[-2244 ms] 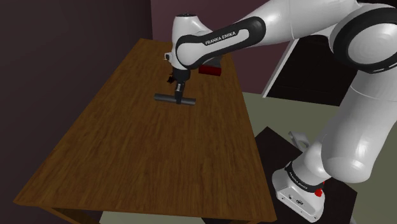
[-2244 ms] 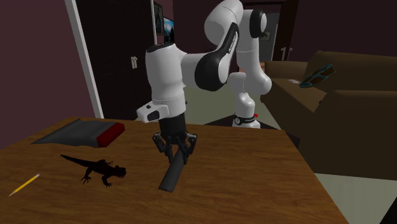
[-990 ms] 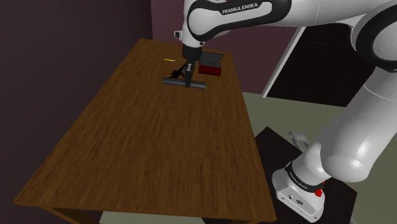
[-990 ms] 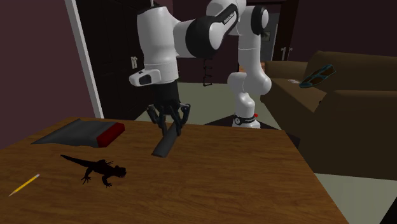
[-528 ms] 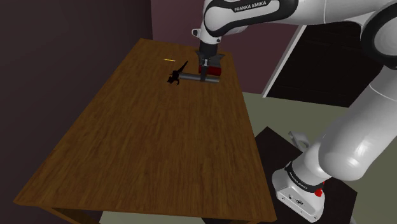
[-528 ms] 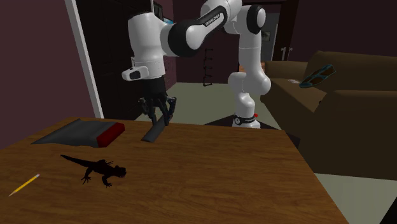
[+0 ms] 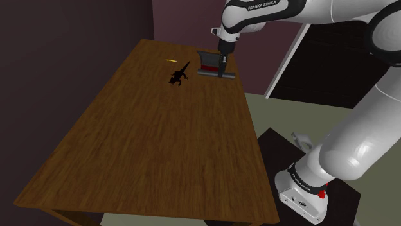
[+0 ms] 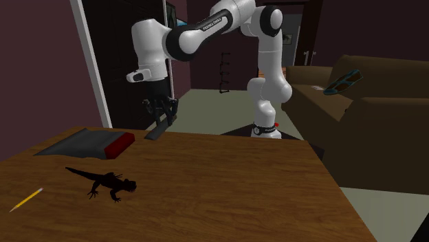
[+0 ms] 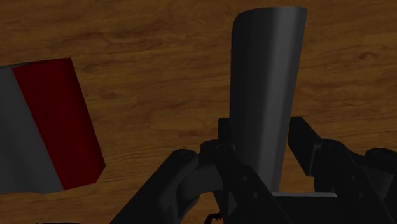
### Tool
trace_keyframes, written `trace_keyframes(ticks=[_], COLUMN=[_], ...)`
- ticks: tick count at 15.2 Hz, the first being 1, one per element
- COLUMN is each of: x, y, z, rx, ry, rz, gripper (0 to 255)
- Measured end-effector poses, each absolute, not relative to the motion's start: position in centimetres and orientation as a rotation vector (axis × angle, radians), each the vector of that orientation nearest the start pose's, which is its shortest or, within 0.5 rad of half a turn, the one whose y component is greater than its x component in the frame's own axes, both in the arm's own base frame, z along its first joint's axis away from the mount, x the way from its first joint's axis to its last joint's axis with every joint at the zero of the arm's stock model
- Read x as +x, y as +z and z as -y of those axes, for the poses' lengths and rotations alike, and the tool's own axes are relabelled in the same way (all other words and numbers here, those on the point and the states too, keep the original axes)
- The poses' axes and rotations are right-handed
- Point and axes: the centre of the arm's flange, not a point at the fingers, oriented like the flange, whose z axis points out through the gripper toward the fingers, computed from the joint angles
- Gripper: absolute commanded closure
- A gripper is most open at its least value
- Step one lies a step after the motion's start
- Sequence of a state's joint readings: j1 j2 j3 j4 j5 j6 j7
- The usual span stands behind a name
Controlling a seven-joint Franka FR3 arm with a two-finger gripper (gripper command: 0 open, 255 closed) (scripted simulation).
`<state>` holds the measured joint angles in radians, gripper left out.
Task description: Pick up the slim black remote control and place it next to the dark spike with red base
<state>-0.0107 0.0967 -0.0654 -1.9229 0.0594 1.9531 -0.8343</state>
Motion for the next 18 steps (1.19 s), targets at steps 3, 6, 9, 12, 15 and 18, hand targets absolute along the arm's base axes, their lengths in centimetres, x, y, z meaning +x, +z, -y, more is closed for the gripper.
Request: trace_keyframes(ticks=[3, 6, 9, 12, 15, 18], x=[57.4, 57.5, 57.6, 57.4, 57.5, 57.4], y=[42.2, 40.6, 39.0, 37.5, 35.9, 34.3], z=[4.4, 4.4, 4.4, 4.4, 4.4, 4.5], rx=[-2.863, -2.863, -2.863, -2.863, -2.863, -2.863], ry=[0.060, 0.060, 0.060, 0.060, 0.060, 0.060], rz=[1.103, 1.104, 1.104, 1.104, 1.104, 1.104], gripper=[255, 255, 255, 255, 255, 255])
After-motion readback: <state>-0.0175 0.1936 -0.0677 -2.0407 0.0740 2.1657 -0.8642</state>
